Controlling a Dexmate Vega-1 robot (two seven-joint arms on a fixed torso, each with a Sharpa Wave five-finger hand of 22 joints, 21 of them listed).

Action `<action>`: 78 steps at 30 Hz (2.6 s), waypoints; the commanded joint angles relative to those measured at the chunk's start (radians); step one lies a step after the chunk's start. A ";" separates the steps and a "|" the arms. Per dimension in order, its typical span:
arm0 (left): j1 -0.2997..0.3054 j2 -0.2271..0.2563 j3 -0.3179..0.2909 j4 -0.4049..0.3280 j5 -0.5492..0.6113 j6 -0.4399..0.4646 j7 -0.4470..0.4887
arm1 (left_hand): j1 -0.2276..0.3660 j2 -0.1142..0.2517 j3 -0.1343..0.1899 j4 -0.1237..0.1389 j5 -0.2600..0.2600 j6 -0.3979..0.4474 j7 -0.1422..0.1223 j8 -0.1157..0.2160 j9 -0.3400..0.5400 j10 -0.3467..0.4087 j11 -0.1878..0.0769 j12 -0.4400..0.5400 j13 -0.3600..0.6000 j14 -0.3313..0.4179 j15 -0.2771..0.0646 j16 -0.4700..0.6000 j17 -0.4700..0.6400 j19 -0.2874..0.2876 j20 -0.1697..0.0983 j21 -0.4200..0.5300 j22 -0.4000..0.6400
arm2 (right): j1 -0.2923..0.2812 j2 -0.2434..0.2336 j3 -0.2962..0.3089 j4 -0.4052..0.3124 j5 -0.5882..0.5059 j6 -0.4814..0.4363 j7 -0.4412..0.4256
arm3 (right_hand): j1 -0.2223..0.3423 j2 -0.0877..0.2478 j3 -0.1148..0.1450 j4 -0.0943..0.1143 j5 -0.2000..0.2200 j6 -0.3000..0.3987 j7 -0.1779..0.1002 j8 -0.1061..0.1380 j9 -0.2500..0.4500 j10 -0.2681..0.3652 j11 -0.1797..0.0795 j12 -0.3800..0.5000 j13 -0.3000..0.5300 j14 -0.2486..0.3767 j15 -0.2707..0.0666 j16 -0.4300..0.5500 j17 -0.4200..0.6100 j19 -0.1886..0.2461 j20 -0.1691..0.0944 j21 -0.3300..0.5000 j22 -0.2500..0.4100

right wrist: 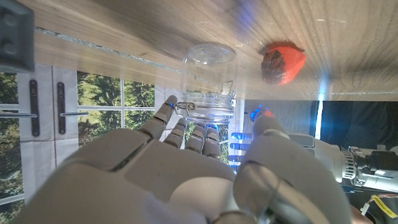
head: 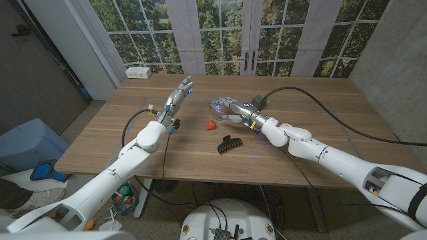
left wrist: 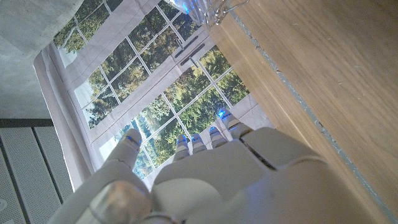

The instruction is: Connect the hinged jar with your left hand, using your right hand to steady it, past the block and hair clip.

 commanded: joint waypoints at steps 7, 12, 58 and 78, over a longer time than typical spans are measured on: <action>0.021 -0.012 -0.018 -0.003 -0.164 -0.040 -0.078 | -0.008 0.109 0.013 0.021 0.010 -0.005 0.003 -0.003 0.000 -0.001 0.000 -0.008 0.003 0.002 -0.085 0.003 0.001 0.004 -0.114 0.000 0.001 | 0.013 0.023 0.052 0.143 0.099 0.238 -0.077 | -0.187 -0.005 -0.084 0.108 -0.088 0.016 0.029 0.003 0.003 0.000 0.036 0.006 0.005 -0.001 -0.052 0.005 0.013 0.016 0.018 -0.025 0.007; 0.022 -0.013 -0.020 -0.002 -0.164 -0.042 -0.079 | -0.006 0.105 0.018 0.025 0.011 -0.006 0.001 -0.003 0.000 -0.003 -0.002 -0.009 0.003 0.000 -0.086 0.001 0.000 0.004 -0.112 -0.003 0.000 | 0.019 0.040 0.063 0.200 0.115 0.317 -0.123 | -0.241 -0.010 -0.106 0.138 -0.092 0.005 0.033 -0.003 0.002 -0.015 0.037 0.001 0.004 -0.009 -0.050 0.000 0.014 0.015 0.017 -0.033 0.007; -0.020 -0.026 -0.007 0.043 -0.167 -0.040 -0.105 | 0.006 0.089 0.041 0.033 0.016 -0.008 -0.002 -0.003 -0.001 -0.007 -0.006 -0.012 0.003 -0.003 -0.088 -0.007 -0.005 0.005 -0.108 -0.014 -0.002 | -0.056 0.069 0.269 0.197 0.633 0.314 0.182 | -0.326 -0.025 -0.128 0.170 -0.088 -0.027 0.049 -0.002 -0.005 -0.048 0.042 0.000 -0.005 -0.024 -0.043 -0.025 -0.003 0.025 -0.008 -0.065 0.004; 0.011 -0.009 -0.020 -0.002 -0.154 -0.033 -0.074 | 0.008 0.085 0.050 0.036 0.016 -0.010 -0.003 -0.003 -0.001 -0.010 -0.006 -0.013 0.003 -0.003 -0.090 -0.008 -0.006 0.007 -0.108 -0.019 -0.003 | -0.135 0.065 0.358 0.124 0.847 0.243 0.256 | -0.326 -0.020 -0.120 0.166 -0.087 -0.011 0.054 0.001 -0.006 -0.035 0.048 0.003 -0.006 -0.014 -0.040 -0.028 -0.012 0.036 -0.008 -0.071 0.003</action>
